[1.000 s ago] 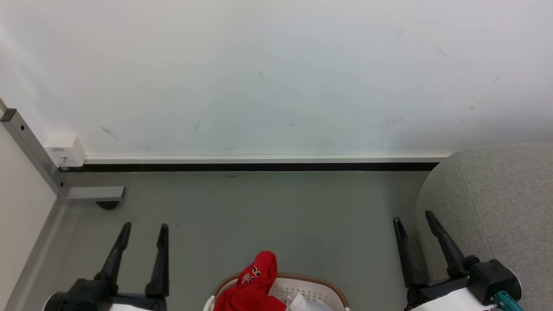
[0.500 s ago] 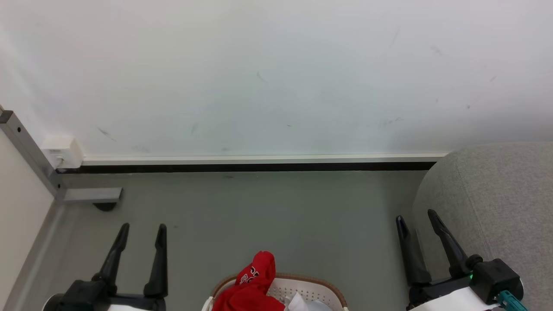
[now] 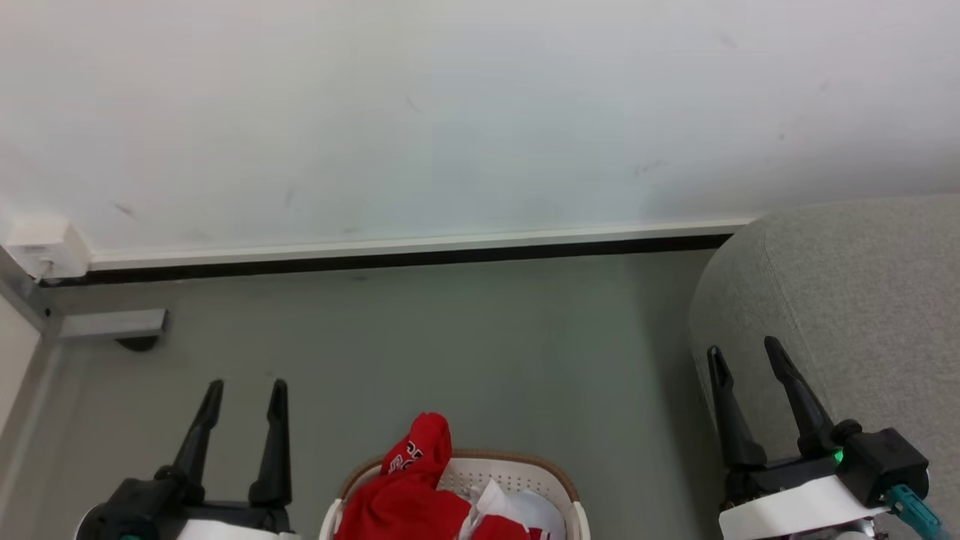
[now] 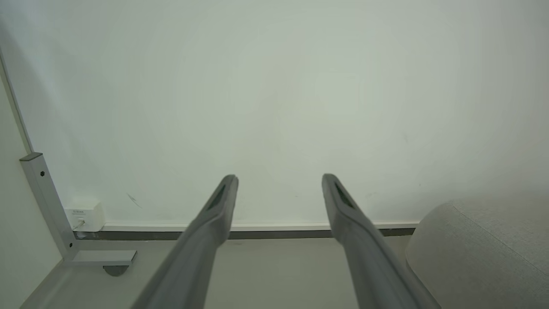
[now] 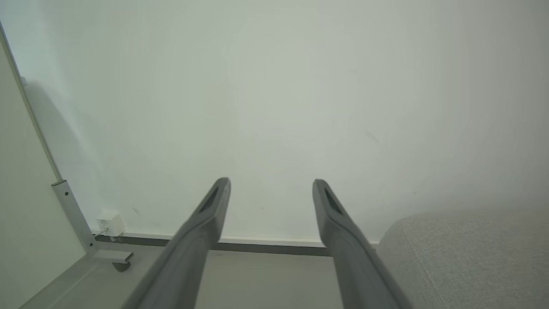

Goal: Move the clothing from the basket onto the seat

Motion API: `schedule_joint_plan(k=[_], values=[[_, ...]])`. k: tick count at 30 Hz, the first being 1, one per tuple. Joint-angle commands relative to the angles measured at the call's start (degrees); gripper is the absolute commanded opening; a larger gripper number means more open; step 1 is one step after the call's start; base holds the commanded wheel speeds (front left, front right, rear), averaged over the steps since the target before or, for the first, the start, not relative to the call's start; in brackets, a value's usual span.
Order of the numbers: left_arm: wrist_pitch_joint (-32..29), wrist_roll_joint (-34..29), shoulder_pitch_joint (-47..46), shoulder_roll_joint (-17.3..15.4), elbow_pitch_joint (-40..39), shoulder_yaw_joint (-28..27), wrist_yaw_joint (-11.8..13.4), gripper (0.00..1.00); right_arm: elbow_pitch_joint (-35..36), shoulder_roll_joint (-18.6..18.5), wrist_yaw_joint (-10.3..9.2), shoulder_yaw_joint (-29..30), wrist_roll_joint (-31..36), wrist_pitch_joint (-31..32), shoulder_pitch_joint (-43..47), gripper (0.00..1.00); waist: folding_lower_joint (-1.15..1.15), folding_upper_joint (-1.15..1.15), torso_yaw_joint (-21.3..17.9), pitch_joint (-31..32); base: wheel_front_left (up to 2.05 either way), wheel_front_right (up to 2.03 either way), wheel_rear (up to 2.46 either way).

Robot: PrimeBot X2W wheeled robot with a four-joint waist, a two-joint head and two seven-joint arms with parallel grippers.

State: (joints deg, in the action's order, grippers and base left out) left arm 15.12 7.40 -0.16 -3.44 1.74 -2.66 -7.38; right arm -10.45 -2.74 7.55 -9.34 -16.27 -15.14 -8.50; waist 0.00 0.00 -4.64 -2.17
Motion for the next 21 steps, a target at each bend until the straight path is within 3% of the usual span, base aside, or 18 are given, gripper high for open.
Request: schedule_joint_plan(k=[1,13,21], values=[[0.1,0.3,-1.2,-0.5,0.4,0.3,-0.1,1.0,0.6,-0.3,-0.12,0.2,-0.3,0.0,-1.2,1.0,0.0,0.0,-1.6,-2.6,0.0,0.0,0.0],[-0.3,3.1,-6.6,-3.8,11.1,5.3,-0.1,1.0,2.7,-0.2,-0.12,0.1,-0.4,0.0,-4.5,1.0,0.0,0.0,-5.2,-11.0,0.0,0.0,0.0],[-6.1,6.6,-15.1,-9.4,24.2,13.1,-0.1,1.0,5.2,-0.2,-0.12,0.2,-0.4,0.0,-8.0,1.0,0.0,0.0,-7.1,-20.0,0.0,0.0,0.0]])
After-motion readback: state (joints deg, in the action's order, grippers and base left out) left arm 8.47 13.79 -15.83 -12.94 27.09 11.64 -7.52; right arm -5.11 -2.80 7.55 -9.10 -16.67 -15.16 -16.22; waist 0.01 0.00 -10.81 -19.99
